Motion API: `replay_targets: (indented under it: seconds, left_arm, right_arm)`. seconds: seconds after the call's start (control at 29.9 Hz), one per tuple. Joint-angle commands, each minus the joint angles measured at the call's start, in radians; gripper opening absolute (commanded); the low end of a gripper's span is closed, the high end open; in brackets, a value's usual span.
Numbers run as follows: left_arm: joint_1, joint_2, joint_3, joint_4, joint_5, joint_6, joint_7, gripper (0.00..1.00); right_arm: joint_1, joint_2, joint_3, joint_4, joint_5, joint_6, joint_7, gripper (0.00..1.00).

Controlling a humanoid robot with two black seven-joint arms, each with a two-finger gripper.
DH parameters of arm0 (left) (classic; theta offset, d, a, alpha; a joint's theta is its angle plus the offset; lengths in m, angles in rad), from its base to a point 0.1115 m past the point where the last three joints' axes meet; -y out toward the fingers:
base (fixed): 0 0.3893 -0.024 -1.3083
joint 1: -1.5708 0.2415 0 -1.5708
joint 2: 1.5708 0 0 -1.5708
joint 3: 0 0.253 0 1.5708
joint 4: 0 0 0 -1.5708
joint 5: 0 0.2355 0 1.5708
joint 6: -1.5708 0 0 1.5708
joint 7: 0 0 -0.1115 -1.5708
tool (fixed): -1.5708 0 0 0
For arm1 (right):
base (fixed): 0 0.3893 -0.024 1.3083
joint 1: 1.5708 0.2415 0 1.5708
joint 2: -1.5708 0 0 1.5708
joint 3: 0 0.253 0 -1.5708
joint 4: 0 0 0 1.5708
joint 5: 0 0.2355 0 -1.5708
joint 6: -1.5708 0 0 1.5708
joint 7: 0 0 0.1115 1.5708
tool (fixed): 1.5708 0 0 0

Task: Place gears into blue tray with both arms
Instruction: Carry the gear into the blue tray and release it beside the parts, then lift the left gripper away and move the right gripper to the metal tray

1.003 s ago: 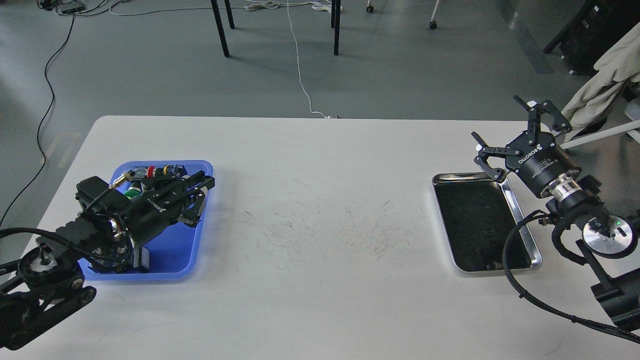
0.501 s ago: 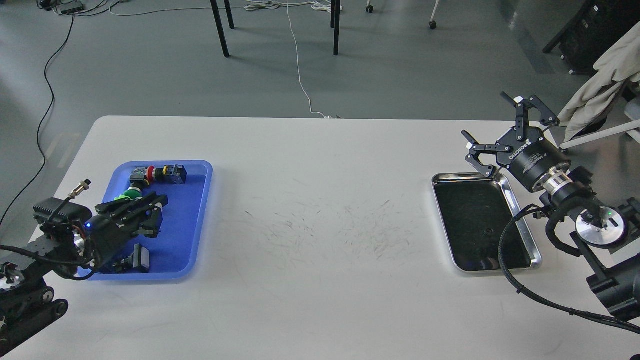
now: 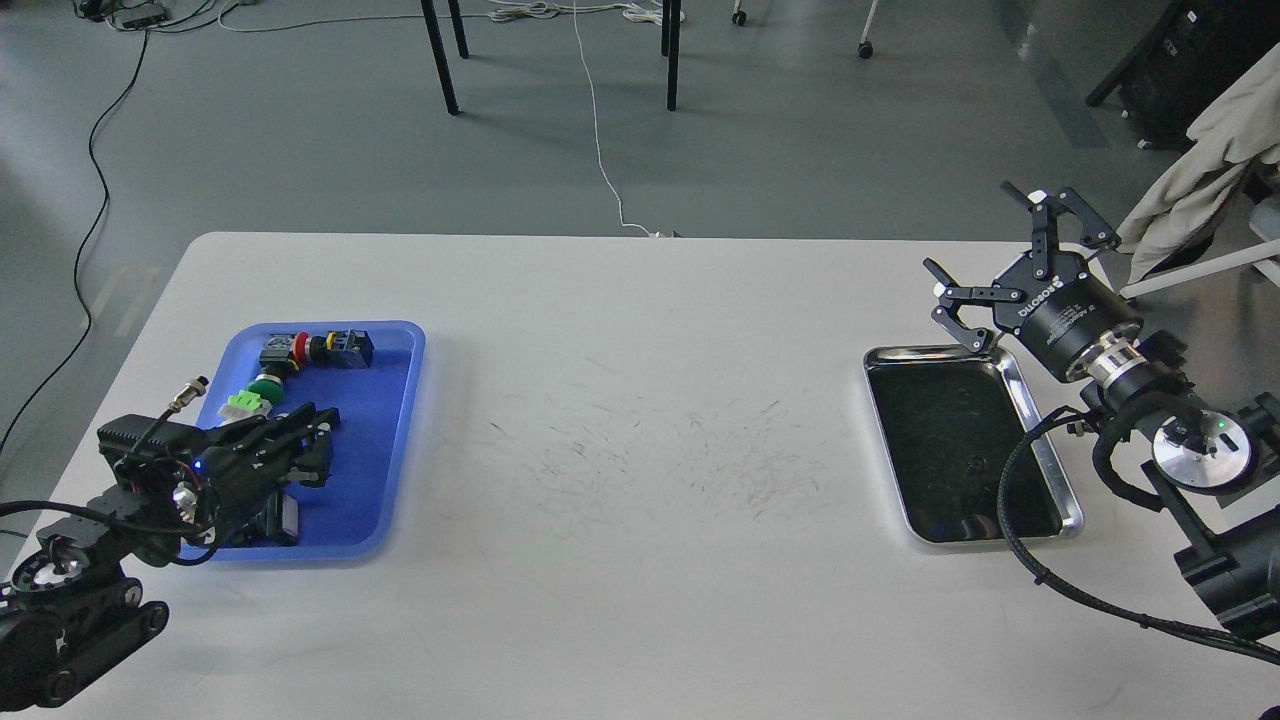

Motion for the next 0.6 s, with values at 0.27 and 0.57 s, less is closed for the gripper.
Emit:
replay_targets:
  seconds: [0.27,0.57]
  left_arm:
    - [-0.173,0.051,-0.005,-0.041,-0.128,-0.014,-0.012,0.98]
    - [-0.403,-0.007,-0.018,0.024,-0.814,-0.164,0.008,0.98]
  right_arm:
    - [0.007,0.000,-0.017,0.009,-0.001,0.000,-0.006,0.96]
    - [0.027,-0.008,-0.038,0.048,0.000,0.000,-0.012,0.96]
